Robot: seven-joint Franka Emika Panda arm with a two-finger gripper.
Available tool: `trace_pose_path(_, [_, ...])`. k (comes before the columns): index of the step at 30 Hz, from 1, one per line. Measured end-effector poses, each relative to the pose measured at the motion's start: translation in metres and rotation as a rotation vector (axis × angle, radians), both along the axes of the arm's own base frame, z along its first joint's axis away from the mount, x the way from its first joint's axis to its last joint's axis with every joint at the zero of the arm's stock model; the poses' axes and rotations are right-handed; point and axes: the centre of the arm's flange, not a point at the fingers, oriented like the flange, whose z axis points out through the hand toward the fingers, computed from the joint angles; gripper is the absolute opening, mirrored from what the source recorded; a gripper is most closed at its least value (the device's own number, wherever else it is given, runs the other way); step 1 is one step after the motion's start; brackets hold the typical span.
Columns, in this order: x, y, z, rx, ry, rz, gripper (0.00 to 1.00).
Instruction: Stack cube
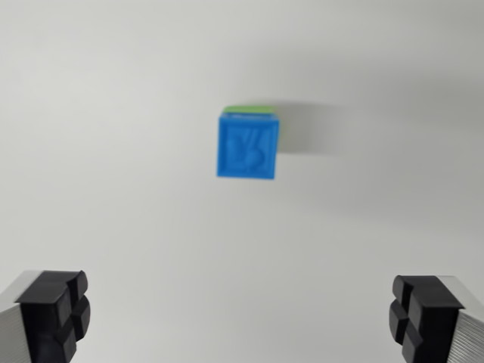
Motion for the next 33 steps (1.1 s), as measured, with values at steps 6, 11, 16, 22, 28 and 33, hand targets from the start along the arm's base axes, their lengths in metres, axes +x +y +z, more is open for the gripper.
trace_pose_path(6, [0.0,0.0,0.011,0.0,0.0,0.0,1.0])
trace_pose_path(11, [0.0,0.0,0.015,0.0,0.0,0.0,1.0])
trace_pose_path(16, [0.0,0.0,0.015,0.0,0.001,0.0,1.0])
trace_pose_path(22, [0.0,0.0,0.015,0.0,0.001,0.0,1.0])
trace_pose_path(28, [0.0,0.0,0.015,0.0,0.001,0.0,1.0])
trace_pose_path(33, [0.0,0.0,0.015,0.0,0.001,0.0,1.0])
